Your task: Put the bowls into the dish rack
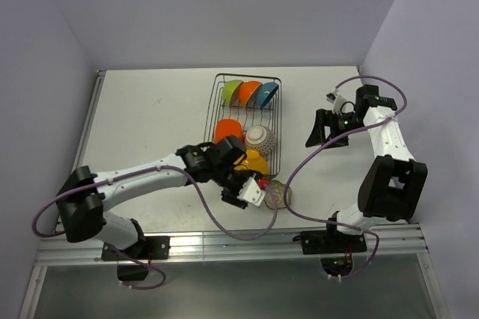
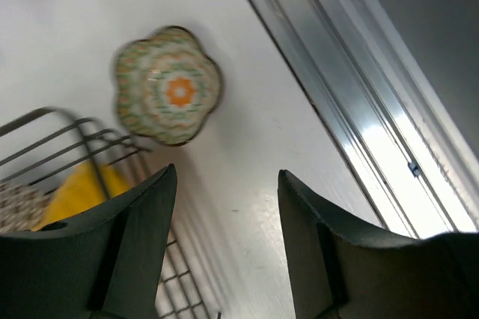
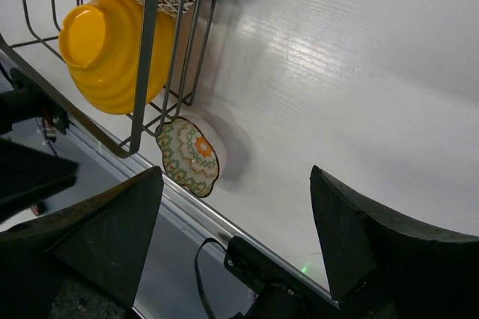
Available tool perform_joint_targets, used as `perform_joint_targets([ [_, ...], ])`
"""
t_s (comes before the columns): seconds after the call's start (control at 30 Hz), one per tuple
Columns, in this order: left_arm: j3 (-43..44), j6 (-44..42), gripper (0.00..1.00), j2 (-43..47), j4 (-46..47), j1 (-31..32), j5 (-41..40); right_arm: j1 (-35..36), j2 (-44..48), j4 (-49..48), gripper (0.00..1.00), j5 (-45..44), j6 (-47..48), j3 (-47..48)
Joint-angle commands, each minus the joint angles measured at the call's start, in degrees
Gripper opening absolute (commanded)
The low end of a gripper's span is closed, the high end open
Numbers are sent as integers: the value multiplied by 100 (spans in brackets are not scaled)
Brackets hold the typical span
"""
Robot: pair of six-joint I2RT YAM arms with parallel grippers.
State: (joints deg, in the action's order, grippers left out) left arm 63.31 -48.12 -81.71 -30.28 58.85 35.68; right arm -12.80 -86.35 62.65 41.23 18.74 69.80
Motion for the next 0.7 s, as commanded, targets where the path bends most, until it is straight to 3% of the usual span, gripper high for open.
perform_joint_targets([
  [0.0,-82,-1436,61,-501,-109,206,-193,-170,355,72,86,148,-151,-1],
  [0.27,797,-2202,55,-1908,-278,417,-351,-399,601,151,88,174,-204,-45],
  [0.67,788,-2431,53,-2472,260,584,-501,-583,795,203,89,192,-46,-309],
])
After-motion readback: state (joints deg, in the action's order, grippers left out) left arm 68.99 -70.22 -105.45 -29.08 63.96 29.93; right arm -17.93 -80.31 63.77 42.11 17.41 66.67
